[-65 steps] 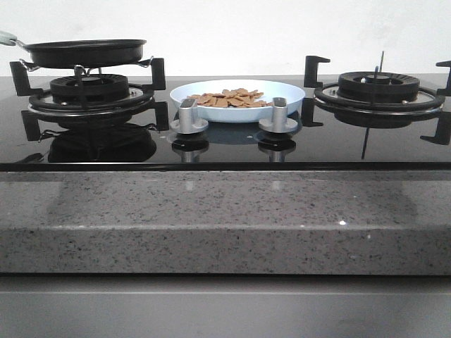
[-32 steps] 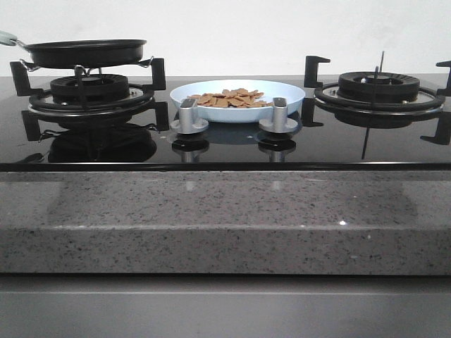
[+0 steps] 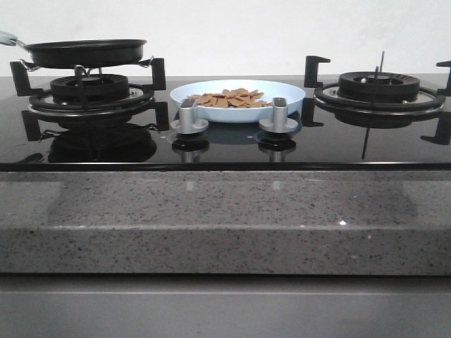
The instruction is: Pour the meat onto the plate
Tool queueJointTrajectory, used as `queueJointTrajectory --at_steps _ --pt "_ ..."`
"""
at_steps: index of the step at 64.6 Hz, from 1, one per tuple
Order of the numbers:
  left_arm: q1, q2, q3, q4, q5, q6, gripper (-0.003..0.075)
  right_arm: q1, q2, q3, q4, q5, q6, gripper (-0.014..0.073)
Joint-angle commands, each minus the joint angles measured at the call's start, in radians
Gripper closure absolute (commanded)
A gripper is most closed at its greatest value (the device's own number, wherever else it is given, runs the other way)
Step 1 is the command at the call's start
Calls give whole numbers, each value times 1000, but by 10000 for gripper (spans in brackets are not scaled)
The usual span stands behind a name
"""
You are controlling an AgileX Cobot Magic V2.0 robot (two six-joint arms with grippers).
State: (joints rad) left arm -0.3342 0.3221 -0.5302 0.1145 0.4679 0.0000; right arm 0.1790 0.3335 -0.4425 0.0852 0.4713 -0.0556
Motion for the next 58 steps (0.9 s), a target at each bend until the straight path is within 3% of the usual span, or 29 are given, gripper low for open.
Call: queueJointTrajectory --at_steps 1,22,29,46,58 --pt "-6 11 -26 4 -83 -16 741 -3 5 -26 -1 -85 -8 664" --pt "15 -16 -1 -27 -81 0 741 -3 5 -26 -1 -85 -8 664" --pt "74 -79 61 -122 -83 79 741 -3 5 -26 -1 -82 -8 664" --pt "313 -346 281 -186 -83 81 741 -3 5 -26 -1 -82 -8 664" --pt "388 -334 413 -219 -170 81 741 -3 5 -26 -1 -80 -8 664"
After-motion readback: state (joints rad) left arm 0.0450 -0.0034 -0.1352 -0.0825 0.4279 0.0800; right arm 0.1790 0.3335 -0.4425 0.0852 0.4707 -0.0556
